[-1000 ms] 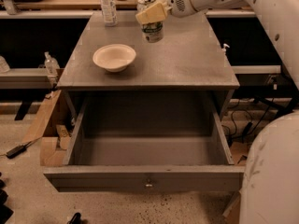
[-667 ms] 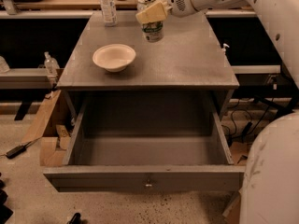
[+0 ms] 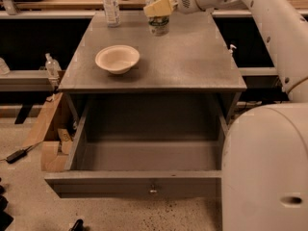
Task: Pick 7up can from top drawer and place on counter
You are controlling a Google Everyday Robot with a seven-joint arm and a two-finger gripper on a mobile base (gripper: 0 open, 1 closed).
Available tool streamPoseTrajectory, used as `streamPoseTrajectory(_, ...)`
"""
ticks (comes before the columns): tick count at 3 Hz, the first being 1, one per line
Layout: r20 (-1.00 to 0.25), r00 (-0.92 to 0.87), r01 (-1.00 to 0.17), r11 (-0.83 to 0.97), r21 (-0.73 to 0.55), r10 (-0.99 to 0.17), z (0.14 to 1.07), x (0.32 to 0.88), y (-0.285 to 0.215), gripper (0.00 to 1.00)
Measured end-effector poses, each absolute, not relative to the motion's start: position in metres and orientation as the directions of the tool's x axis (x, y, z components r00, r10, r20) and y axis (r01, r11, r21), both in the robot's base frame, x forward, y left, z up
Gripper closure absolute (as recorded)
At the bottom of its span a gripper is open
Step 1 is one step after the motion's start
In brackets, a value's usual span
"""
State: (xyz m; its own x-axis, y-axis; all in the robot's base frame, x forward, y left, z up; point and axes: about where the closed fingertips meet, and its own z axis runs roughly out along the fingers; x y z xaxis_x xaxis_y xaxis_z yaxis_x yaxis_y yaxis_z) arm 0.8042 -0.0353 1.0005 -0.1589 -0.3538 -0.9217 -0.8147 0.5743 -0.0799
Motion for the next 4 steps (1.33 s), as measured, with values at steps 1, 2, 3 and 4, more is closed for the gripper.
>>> streamPoseTrajectory(1, -0.944, -0.162, -0.724, 0.685, -0.085, -0.289, 0.997, 0.869, -0.06, 1.0)
streamPoseTrajectory(2, -0.946, -0.182, -0.604, 0.789, -0.109, -0.27, 0.994, 0.91, -0.088, 1.0)
streamPoseTrajectory(3, -0.945, -0.242, -0.453, 0.887, -0.09, -0.219, 0.97, 0.946, -0.115, 1.0)
streamPoseTrajectory(4, -0.957, -0.268, -0.306, 0.952, -0.024, -0.111, 0.948, 0.977, -0.136, 1.0)
